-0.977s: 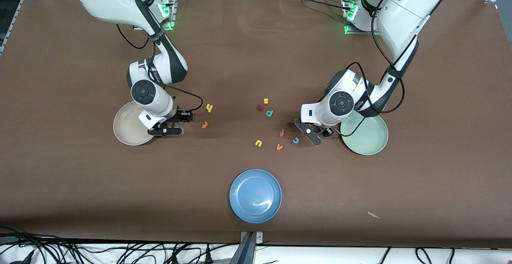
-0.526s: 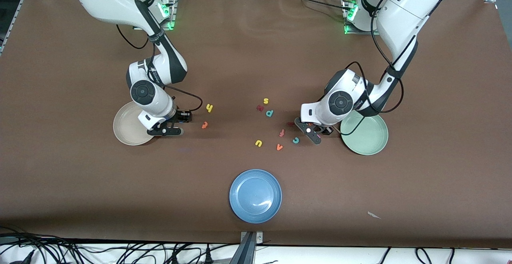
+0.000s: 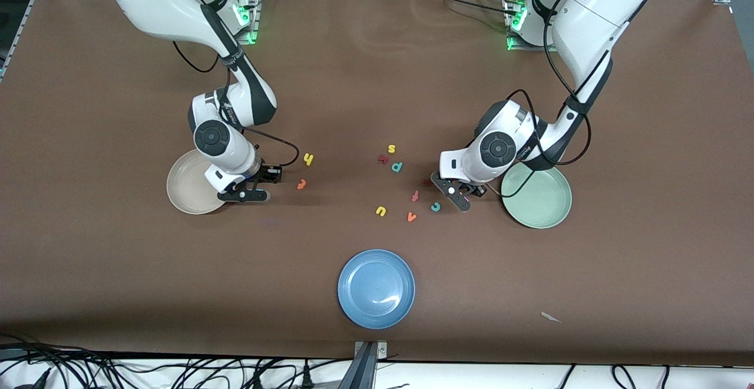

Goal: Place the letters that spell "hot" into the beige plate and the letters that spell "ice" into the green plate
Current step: 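Carry the o to the beige plate while the left gripper carries e to green plate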

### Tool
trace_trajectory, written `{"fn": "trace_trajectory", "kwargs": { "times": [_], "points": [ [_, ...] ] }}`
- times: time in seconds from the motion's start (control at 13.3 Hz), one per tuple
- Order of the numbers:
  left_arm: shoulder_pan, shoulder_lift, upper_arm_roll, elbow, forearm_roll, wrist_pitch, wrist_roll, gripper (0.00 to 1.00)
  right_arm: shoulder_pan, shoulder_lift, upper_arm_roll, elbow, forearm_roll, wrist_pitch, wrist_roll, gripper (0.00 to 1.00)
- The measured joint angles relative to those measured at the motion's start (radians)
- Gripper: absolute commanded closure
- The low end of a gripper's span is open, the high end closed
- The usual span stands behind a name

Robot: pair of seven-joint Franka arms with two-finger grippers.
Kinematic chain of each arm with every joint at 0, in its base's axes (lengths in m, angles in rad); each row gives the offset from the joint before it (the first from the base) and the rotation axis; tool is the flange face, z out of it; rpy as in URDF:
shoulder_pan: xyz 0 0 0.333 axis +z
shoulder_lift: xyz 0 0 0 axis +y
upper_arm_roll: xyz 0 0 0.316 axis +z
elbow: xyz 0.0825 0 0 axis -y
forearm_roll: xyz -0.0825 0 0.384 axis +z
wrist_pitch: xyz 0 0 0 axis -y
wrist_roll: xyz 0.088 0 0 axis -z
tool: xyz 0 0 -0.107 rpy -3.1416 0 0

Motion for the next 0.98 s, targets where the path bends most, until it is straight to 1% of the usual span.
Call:
{"fn": "trace_trajectory", "kwargs": {
  "times": [0.15, 0.3, 0.38, 0.45, 0.53, 0.6, 0.75, 0.9, 0.98],
  "points": [
    [0.011, -0.021, 0.001, 0.003, 0.0, -0.009, 0.0, 0.92, 0.0, 0.0, 0.0, 0.0, 0.0, 0.0, 0.001, 0.52],
    [0.032, -0.056, 0.003, 0.014, 0.001, -0.062, 0.007, 0.91, 0.0, 0.0, 0.0, 0.0, 0.0, 0.0, 0.001, 0.53],
    [0.047, -0.073, 0.006, 0.017, 0.003, -0.083, 0.035, 0.91, 0.0, 0.0, 0.0, 0.0, 0.0, 0.0, 0.001, 0.55],
    [0.064, -0.089, 0.015, 0.017, 0.005, -0.095, 0.093, 0.91, 0.0, 0.0, 0.0, 0.0, 0.0, 0.0, 0.001, 0.61],
    [0.078, -0.098, 0.038, 0.017, 0.005, -0.099, 0.16, 0.91, 0.0, 0.0, 0.0, 0.0, 0.0, 0.0, 0.001, 0.65],
    [0.089, -0.102, 0.067, 0.017, 0.005, -0.1, 0.228, 0.91, 0.0, 0.0, 0.0, 0.0, 0.0, 0.0, 0.001, 0.65],
    [0.099, -0.102, 0.132, 0.016, 0.005, -0.1, 0.35, 0.91, 0.0, -0.001, 0.0, 0.0, 0.0, 0.0, 0.001, 0.73],
    [0.113, -0.1, 0.178, 0.011, 0.005, -0.098, 0.445, 0.9, 0.0, -0.002, 0.0, 0.001, 0.0, 0.0, 0.001, 0.85],
    [0.118, -0.097, 0.194, 0.006, 0.005, -0.094, 0.471, 0.9, 0.0, -0.002, 0.0, 0.001, 0.0, -0.001, 0.001, 0.85]
  ]
}}
